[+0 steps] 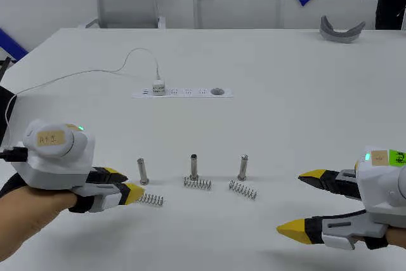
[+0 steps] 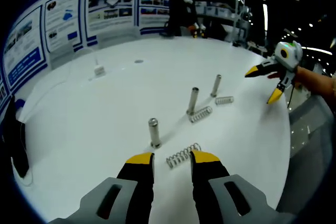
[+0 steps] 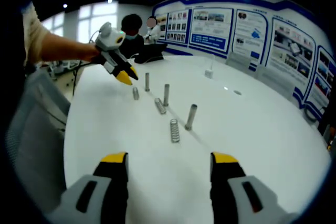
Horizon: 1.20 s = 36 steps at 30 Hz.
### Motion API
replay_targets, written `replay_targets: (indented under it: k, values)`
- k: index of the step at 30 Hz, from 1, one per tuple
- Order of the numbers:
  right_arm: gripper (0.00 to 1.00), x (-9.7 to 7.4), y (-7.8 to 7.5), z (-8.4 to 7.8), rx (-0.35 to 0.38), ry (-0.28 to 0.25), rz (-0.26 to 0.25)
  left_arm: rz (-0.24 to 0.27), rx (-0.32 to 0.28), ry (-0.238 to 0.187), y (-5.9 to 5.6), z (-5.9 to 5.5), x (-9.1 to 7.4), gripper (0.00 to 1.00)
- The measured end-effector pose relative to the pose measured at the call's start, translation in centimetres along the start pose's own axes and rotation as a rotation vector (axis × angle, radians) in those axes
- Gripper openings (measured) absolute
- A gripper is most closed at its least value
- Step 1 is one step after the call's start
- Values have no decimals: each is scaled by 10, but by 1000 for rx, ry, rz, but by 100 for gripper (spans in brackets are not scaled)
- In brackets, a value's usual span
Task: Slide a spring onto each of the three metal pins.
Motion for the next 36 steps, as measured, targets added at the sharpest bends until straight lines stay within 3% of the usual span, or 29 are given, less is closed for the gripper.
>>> replay_targets:
  k: [11,19,36]
  values:
    - [65,-1,-1,-1,4,3,-6,-62,111,69,-11,-10,17,28]
    - [65,-2,-2,-2,7,1,-11,-82,118,93,-13,-13,23,26]
    - [64,0,1,0,2,1,-1,-100,131,119,-19,-25,15,23]
Point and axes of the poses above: the centre of the closed fingertips' face, and the gripper's own axes: x roughly forward along the fingers, y roughly to its left, z roughly out of its top, the point moved 2 cm from there along -x, roughly backward along the fingers, and after that the axes turned 9 degrees about -x, right-handed, at the moved point
